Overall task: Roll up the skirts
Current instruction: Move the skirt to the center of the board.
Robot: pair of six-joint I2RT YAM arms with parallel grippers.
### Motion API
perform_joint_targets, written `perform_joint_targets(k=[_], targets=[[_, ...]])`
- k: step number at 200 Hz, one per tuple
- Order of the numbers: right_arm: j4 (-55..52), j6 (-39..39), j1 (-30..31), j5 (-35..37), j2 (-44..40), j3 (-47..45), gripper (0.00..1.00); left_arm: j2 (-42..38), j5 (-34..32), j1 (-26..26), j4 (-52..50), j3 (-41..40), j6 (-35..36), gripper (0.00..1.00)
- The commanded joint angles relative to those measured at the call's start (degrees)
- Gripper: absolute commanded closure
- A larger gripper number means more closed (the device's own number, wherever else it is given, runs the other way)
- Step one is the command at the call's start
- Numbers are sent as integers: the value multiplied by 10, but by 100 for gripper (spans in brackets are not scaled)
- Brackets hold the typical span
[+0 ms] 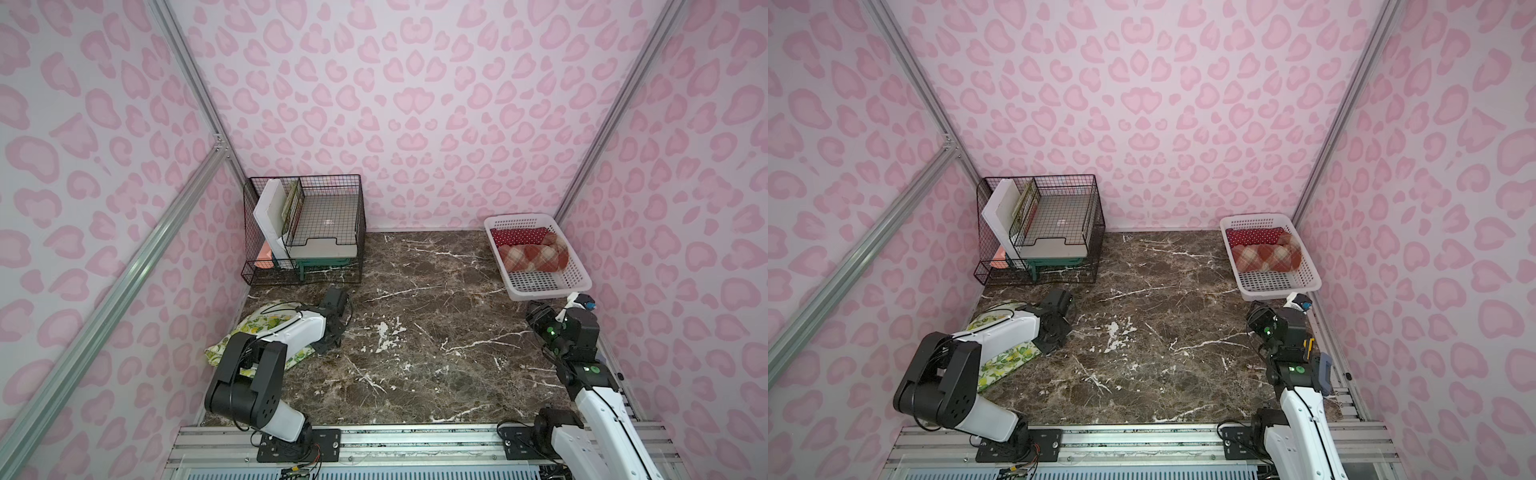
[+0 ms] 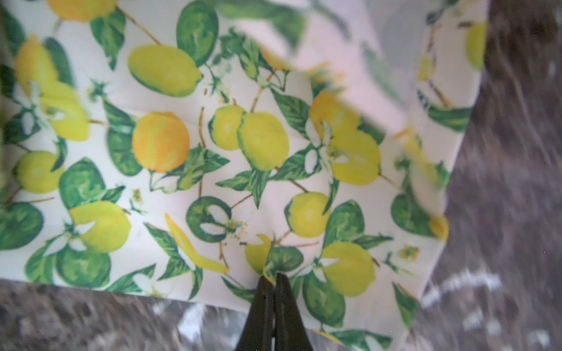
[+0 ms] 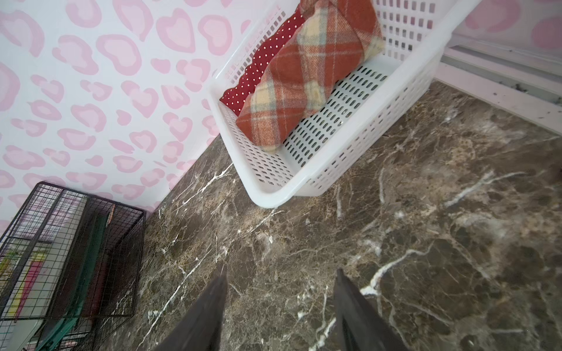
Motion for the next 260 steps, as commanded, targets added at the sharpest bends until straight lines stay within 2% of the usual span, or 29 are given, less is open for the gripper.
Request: perform_joint_targets(k=[1, 26, 51, 66, 97, 105, 116, 123, 146, 161, 166, 176, 186, 207, 233, 260], targets=[[13, -9, 0, -9, 13, 10, 40, -8, 69, -104, -35, 33, -34, 100], [13, -17, -1, -5, 21, 28, 41, 43, 125, -260, -19, 109, -70, 100], [-8, -29, -6, 16, 11, 47, 41, 145, 184, -359, -11, 235, -32, 100], [-18, -34, -14, 19, -5, 51, 41, 201, 233, -393, 11, 294, -14, 100], [-55, -60, -39, 29, -36, 61, 41, 252, 344, -414, 62, 374, 25, 100], [-58, -64, -42, 30, -38, 60, 41, 265, 342, -421, 33, 407, 38, 100], [-56, -67, -42, 27, -36, 59, 41, 263, 314, -427, 7, 414, 54, 74], [-53, -68, -42, 21, -32, 58, 41, 251, 302, -424, 4, 402, 52, 61], [-49, -80, -42, -13, -14, 64, 40, 185, 253, -413, -17, 362, 79, 33], [-42, -98, -41, -55, -1, 71, 40, 141, 226, -405, -48, 355, 107, 28], [-38, -103, -39, -69, 3, 72, 40, 124, 216, -402, -52, 346, 112, 21], [-39, -113, -29, -95, 14, 77, 40, 91, 204, -390, -58, 324, 122, 16], [-43, -132, -2, -107, 24, 86, 40, 51, 193, -369, -66, 297, 125, 15], [-64, -171, 111, -112, 49, 109, 40, -57, 161, -301, -78, 224, 136, 15], [-74, -186, 303, -111, 87, 116, 38, -181, 138, -180, -118, 153, 145, 14], [-59, -192, 504, -66, 195, 150, 36, -266, 125, -66, -148, 101, 151, 13]])
